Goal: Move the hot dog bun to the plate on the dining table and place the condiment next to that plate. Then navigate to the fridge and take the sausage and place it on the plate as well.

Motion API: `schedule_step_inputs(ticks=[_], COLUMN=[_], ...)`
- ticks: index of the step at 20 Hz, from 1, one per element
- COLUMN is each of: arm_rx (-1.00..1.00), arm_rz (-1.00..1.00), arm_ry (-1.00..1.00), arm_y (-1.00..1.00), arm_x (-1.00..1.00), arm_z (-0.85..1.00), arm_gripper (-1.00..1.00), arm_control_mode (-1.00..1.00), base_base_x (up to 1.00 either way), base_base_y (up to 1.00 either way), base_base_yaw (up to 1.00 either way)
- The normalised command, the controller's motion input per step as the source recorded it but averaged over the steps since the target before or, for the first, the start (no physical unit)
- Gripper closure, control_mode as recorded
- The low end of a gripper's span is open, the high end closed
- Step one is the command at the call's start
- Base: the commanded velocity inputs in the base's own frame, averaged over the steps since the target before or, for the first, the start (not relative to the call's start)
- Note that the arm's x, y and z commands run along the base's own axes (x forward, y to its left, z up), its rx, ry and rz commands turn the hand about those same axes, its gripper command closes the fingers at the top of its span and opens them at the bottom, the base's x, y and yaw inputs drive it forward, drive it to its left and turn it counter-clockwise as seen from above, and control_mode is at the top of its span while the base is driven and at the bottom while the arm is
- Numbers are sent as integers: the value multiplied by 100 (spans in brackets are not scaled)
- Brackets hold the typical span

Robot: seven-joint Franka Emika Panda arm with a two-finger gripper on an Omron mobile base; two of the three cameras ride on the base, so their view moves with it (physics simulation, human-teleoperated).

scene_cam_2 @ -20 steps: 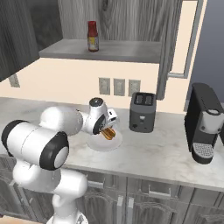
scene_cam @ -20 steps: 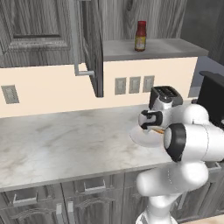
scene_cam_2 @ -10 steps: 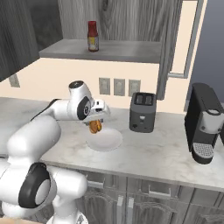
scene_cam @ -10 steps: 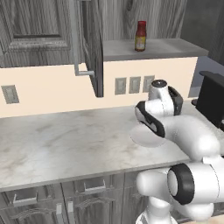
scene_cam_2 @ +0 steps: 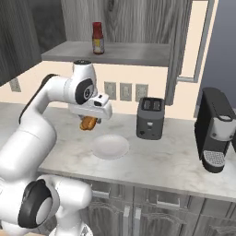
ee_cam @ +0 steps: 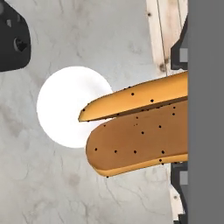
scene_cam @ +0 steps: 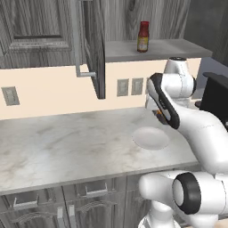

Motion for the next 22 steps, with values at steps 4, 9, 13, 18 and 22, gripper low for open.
schedule_step_inputs(ticks=[4,9,13,18,22], arm_rx=[2,0,0,0,0], arm_rz=[-6,0,0,0,0], arm_ry=[0,0,0,0,0], arm_y=[0,0,0,0,0], arm_x=[-35,0,0,0,0], arm_z=[12,0,0,0,0], arm_gripper=[100,100,100,100,100], arm_control_mode=[100,100,100,100,100], base_base_x=[-20,-100,-96,-19,0], base_base_y=[0,-8,-31,-29,-33], base_base_yaw=[-2,-14,-33,-79,-85])
